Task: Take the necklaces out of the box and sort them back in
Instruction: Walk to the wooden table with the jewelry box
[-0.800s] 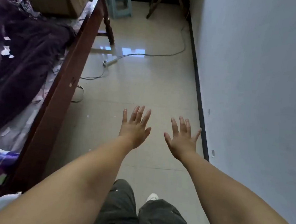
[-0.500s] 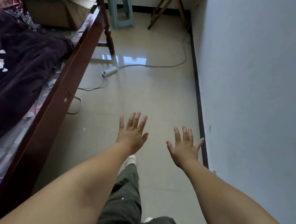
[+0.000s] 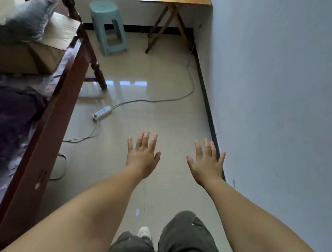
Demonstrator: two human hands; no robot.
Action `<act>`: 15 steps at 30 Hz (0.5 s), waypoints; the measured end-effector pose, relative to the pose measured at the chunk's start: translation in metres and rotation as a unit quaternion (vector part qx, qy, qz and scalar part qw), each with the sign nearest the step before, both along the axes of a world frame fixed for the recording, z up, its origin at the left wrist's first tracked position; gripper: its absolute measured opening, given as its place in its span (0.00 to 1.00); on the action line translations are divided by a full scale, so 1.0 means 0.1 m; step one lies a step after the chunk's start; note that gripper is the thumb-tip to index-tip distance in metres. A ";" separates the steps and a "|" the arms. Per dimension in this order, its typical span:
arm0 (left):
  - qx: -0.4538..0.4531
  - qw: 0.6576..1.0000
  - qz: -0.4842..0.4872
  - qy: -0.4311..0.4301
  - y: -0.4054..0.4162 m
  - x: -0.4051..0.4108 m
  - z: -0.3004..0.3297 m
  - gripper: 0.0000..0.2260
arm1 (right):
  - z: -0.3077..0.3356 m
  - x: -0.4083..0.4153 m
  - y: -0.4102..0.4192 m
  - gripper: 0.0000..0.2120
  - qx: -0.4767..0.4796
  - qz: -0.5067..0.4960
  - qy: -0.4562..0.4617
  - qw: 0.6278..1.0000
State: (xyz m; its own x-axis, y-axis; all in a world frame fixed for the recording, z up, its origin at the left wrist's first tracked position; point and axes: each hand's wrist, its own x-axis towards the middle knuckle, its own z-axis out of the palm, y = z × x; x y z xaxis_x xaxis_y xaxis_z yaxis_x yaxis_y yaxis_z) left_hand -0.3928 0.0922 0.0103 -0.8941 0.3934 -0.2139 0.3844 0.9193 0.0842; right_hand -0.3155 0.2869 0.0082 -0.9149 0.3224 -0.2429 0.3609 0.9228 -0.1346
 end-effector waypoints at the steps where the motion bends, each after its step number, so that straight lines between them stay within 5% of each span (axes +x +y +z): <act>1: 0.000 1.000 -0.011 -0.001 0.12 -0.19 -0.01 0.27 | -0.02 -0.17 0.12 0.30 0.001 -0.009 0.000 1.000; 6: -0.015 0.998 -0.064 0.005 0.84 -1.22 -0.17 0.27 | -0.16 -1.20 0.79 0.30 0.005 -0.018 -0.004 1.000; 15: -0.004 0.999 0.002 -0.032 2.03 -3.02 -0.11 0.27 | -0.07 -3.07 2.14 0.30 0.014 0.025 -0.055 0.998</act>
